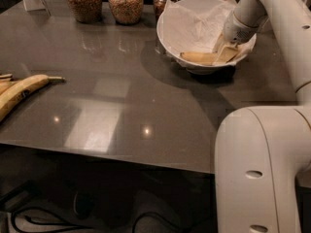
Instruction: Pick banana from white bowl
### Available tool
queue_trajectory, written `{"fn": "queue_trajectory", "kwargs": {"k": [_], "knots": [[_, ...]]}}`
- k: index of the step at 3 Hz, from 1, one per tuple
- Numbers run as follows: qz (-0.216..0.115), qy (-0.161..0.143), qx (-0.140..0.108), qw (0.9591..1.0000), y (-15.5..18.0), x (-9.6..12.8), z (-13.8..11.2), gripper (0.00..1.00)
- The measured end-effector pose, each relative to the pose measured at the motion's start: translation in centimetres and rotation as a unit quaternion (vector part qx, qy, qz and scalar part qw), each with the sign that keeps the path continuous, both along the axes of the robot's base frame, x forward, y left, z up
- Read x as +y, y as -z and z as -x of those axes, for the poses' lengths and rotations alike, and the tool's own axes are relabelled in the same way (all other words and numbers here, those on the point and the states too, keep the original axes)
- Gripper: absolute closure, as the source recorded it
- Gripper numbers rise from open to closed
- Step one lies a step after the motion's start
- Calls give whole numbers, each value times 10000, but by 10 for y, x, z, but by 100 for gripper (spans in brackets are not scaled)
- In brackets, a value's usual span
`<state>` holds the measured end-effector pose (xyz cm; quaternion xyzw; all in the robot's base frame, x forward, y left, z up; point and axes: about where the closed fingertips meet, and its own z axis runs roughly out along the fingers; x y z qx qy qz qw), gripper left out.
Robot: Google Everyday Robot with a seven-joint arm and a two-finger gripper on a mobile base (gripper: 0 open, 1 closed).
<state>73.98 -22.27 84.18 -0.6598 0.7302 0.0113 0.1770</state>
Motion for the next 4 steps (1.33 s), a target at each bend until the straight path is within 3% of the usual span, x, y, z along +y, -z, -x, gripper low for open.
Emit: {"fn": "queue_trajectory", "kwargs": {"k": [1,2,3,4], "knots": [[28,4,-125,9999,-11,-2,-2,94],[-30,-17,-330,9994,-29,0,-4,100],[-394,41,-594,9974,-55,1,-1,100],[-1005,60,-854,9912,-90,-2,16,100]]}}
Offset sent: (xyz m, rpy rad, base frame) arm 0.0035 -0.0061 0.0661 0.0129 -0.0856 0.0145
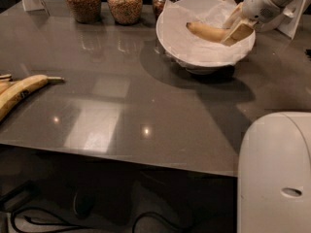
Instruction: Pick banana from white bowl
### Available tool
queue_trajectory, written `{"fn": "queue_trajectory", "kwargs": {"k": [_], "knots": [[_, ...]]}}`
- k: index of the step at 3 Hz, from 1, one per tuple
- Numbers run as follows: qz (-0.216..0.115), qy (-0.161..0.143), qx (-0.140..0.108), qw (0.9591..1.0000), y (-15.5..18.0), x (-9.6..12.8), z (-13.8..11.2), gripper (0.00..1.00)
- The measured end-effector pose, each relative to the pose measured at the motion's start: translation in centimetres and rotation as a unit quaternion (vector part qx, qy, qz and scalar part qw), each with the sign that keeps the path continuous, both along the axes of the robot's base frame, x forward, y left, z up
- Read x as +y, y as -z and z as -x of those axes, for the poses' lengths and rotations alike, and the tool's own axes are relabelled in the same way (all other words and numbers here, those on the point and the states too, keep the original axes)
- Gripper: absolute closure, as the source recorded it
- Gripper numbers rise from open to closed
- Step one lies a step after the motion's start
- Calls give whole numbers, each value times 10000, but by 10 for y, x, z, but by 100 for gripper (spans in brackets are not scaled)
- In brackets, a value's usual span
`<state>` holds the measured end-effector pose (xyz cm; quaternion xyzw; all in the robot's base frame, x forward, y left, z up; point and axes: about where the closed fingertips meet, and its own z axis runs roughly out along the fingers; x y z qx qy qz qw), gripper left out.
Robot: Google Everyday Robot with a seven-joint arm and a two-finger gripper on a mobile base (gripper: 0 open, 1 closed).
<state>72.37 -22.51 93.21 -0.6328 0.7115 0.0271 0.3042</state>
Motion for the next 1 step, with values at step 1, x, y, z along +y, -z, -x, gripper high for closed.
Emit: {"fn": "queue_trajectory", "kwargs": {"k": [1], "knots": [[-573,0,-177,9982,-36,-3,29,100]]}}
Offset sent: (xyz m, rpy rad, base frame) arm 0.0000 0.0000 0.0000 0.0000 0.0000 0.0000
